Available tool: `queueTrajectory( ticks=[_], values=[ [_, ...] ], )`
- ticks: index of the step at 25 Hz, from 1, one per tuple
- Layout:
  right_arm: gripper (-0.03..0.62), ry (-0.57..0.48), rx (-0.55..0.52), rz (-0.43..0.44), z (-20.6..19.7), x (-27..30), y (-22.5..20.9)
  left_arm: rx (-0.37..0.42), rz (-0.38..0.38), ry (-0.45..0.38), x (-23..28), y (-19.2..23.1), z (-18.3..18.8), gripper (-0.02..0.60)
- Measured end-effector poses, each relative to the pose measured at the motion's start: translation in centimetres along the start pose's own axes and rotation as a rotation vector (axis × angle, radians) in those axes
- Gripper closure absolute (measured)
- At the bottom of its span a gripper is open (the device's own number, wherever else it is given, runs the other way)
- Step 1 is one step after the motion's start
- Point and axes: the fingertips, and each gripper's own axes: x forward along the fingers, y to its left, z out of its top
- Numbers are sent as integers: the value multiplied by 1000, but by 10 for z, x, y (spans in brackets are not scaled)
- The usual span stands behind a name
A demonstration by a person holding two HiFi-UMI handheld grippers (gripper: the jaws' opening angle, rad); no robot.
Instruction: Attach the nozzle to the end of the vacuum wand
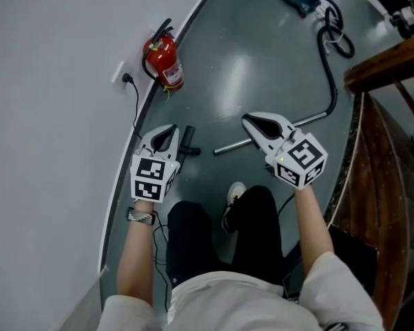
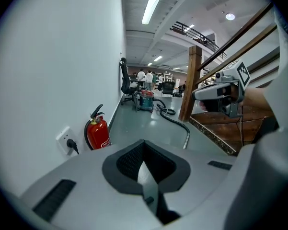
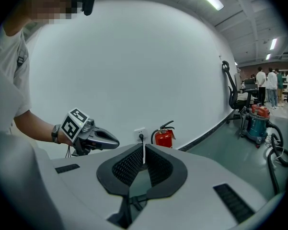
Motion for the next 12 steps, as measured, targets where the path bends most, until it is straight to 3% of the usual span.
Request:
queueTrajectory(
  ticks=[12],
  values=[
    [565,-41,-43,26,-106,40,-20,35,15,-77,62,-16,-84,583]
  ],
)
